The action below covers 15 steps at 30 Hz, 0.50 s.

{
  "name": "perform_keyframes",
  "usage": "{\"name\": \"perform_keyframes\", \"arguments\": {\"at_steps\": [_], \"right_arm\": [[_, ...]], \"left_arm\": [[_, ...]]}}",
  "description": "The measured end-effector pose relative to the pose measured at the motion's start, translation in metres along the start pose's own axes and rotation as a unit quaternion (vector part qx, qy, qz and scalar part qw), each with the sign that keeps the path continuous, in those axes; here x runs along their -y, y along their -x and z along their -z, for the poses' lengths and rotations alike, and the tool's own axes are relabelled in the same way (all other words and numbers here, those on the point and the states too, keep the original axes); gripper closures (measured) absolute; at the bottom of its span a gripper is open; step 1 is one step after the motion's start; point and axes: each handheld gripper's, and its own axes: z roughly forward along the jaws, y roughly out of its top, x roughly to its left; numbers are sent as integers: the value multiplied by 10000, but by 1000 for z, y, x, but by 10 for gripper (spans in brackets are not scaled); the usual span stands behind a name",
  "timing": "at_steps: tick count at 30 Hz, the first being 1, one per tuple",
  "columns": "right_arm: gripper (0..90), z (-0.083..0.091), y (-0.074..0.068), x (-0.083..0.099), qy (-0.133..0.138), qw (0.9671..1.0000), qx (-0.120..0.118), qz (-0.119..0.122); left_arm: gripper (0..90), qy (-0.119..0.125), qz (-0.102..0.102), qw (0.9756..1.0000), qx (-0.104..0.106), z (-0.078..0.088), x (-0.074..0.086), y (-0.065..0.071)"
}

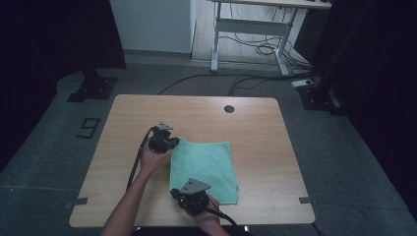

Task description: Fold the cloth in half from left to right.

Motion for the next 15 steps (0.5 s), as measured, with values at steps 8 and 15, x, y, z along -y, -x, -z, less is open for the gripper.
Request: {"name": "perform_keyframes", "arguments": {"at_steps": [8, 15], "right_arm": [[854, 5, 1, -3, 159, 9998, -15, -76], [855, 6, 4, -5, 210, 9996, -76, -152]], "left_arm": [[866, 86, -84, 9999, 43, 5, -10, 11], [866, 142, -35, 9999, 33, 10, -13, 8]]}}
